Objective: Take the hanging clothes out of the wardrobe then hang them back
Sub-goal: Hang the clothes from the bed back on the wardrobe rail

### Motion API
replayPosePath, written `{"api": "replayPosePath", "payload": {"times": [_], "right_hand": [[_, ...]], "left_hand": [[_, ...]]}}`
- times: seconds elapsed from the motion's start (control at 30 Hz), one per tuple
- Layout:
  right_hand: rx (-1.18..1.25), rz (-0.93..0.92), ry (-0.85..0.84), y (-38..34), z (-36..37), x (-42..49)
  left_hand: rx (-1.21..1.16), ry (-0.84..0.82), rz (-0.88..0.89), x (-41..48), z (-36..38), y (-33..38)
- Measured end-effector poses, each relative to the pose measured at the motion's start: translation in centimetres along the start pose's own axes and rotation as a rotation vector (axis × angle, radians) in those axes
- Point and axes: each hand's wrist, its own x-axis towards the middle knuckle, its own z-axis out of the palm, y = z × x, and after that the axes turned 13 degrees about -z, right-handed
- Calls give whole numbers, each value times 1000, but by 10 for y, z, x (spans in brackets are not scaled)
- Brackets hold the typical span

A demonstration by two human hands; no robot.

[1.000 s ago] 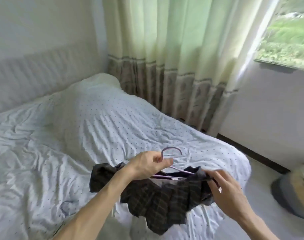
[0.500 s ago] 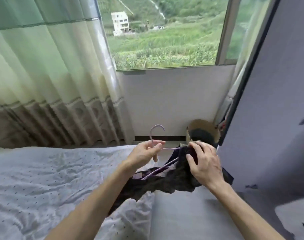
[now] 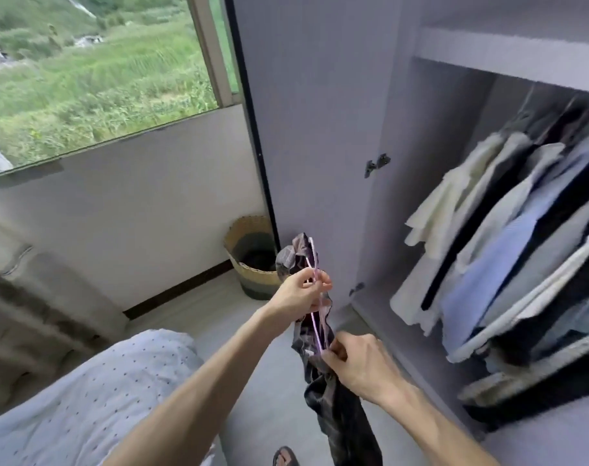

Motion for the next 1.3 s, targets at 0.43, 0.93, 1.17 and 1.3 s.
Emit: {"api": "replayPosePath", "payload": {"times": [0.43, 0.93, 1.17, 1.3], "right_hand": [[-287, 401, 81, 61, -41, 2], [159, 372, 461, 18, -72, 79], [253, 298, 615, 31, -100, 127], [297, 272, 681, 57, -120, 152]], "left_hand": [[94, -223, 86, 89, 63, 60], [565, -368, 215, 118, 27, 187], [584, -332, 265, 154, 22, 234], [836, -184, 513, 181, 22, 268]]}}
